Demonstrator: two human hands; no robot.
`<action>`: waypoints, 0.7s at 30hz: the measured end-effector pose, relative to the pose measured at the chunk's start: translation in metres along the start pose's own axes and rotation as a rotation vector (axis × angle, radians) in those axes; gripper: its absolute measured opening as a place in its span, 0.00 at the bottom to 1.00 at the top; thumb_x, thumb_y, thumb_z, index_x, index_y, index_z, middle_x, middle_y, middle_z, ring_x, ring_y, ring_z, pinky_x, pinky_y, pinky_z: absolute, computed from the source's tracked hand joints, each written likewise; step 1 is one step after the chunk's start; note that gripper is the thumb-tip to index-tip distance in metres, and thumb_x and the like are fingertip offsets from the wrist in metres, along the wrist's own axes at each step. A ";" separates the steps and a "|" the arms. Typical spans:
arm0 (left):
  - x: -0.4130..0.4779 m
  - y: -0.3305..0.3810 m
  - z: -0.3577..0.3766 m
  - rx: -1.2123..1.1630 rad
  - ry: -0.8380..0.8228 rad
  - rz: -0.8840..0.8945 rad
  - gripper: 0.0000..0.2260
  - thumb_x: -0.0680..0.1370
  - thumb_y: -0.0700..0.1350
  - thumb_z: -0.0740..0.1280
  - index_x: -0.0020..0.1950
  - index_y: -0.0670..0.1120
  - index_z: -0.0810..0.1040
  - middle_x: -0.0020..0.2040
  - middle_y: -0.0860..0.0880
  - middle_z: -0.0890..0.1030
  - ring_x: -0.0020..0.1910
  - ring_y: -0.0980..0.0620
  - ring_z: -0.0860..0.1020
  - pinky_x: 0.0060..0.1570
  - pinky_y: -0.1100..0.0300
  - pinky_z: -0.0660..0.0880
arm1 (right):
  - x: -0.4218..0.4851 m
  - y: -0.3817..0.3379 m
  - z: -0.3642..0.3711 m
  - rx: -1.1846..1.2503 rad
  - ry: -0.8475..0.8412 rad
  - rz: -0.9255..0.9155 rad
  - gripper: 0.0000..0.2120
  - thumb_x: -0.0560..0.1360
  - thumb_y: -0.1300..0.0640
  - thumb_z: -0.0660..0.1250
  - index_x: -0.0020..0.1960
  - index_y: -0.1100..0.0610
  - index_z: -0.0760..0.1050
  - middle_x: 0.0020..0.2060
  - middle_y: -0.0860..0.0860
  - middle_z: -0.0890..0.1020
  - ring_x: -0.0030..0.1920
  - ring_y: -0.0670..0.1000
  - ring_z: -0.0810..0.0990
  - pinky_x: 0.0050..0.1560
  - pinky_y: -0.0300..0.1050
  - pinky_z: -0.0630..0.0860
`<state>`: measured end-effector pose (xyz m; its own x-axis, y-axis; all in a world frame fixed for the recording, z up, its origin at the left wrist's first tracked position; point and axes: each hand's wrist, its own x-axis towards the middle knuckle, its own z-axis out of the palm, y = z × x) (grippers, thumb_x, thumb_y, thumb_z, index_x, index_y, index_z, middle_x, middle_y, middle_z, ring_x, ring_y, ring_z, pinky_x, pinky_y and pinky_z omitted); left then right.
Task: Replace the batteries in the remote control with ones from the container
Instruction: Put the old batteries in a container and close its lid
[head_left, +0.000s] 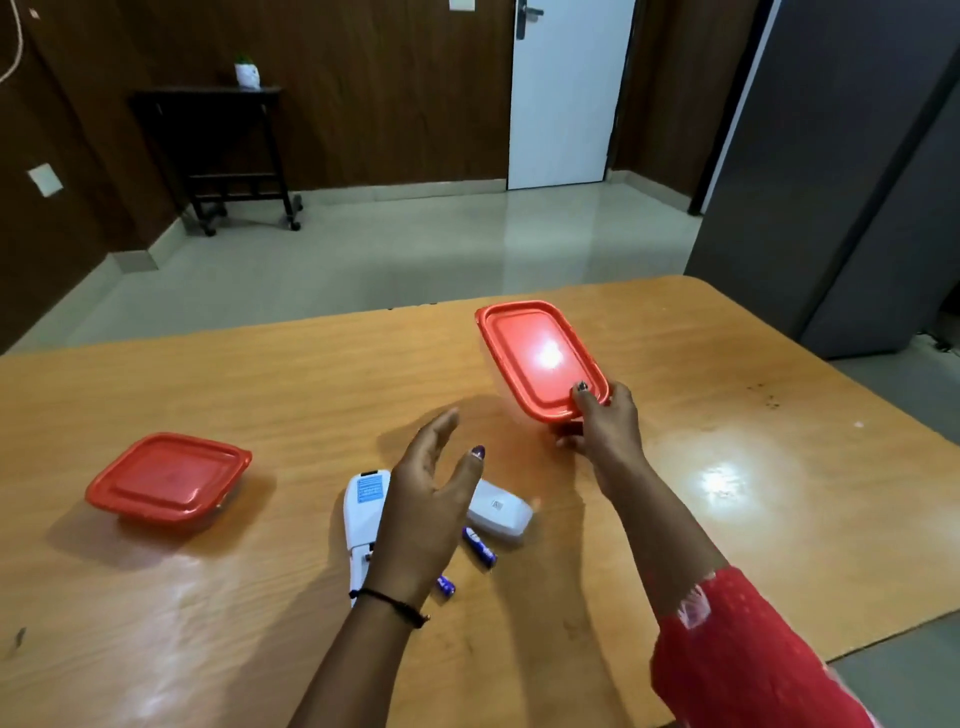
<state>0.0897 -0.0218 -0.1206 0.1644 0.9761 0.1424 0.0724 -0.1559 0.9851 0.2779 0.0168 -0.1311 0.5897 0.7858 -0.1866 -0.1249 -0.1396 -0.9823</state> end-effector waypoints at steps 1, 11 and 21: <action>-0.004 0.007 0.000 -0.081 0.011 -0.032 0.20 0.77 0.41 0.65 0.67 0.52 0.68 0.69 0.53 0.71 0.68 0.57 0.69 0.63 0.63 0.68 | -0.016 -0.005 -0.006 0.027 -0.054 -0.016 0.13 0.79 0.57 0.61 0.61 0.59 0.66 0.44 0.59 0.78 0.31 0.54 0.79 0.25 0.45 0.74; -0.109 0.056 -0.054 -0.930 -0.302 -0.497 0.34 0.72 0.68 0.55 0.65 0.45 0.75 0.63 0.37 0.77 0.60 0.33 0.76 0.58 0.29 0.68 | -0.184 -0.064 -0.067 -0.382 -0.590 -0.064 0.10 0.81 0.53 0.57 0.60 0.45 0.70 0.41 0.54 0.78 0.33 0.49 0.76 0.28 0.40 0.70; -0.213 0.075 -0.065 -1.155 -0.104 -0.479 0.34 0.74 0.67 0.55 0.68 0.43 0.71 0.58 0.40 0.81 0.56 0.42 0.80 0.50 0.46 0.79 | -0.343 -0.038 -0.024 -0.940 -0.500 -0.786 0.32 0.68 0.30 0.55 0.66 0.45 0.72 0.67 0.43 0.73 0.72 0.48 0.62 0.73 0.57 0.53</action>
<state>-0.0034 -0.2318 -0.0705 0.4399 0.8734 -0.2090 -0.7483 0.4851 0.4524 0.0996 -0.2621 -0.0304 -0.1311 0.9566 0.2603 0.8293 0.2497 -0.5000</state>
